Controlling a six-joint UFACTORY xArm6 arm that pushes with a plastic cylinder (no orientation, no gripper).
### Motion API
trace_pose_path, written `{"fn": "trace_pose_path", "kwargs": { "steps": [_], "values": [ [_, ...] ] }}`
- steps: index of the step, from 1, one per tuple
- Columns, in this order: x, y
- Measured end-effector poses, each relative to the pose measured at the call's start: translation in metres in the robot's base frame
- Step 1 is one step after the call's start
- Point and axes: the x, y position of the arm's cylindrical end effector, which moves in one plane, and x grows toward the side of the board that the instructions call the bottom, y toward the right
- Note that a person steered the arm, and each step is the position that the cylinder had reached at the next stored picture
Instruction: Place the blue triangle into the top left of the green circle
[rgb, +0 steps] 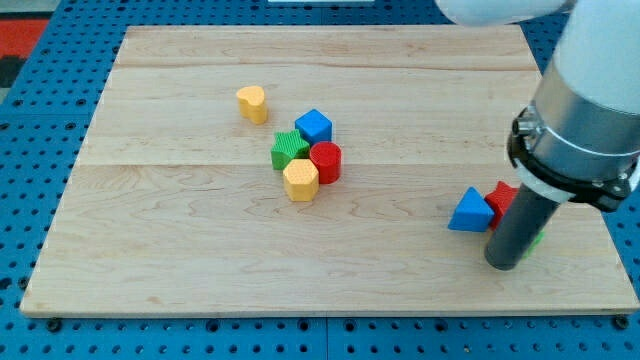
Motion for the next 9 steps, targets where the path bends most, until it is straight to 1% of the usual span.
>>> {"fn": "trace_pose_path", "kwargs": {
  "steps": [1,2,4,5,6,7,9],
  "values": [
    [0.000,0.002],
    [0.000,-0.012],
    [0.000,-0.061],
    [-0.020,-0.063],
    [-0.058,-0.063],
    [-0.077,-0.051],
    [-0.073,-0.042]
  ]
}}
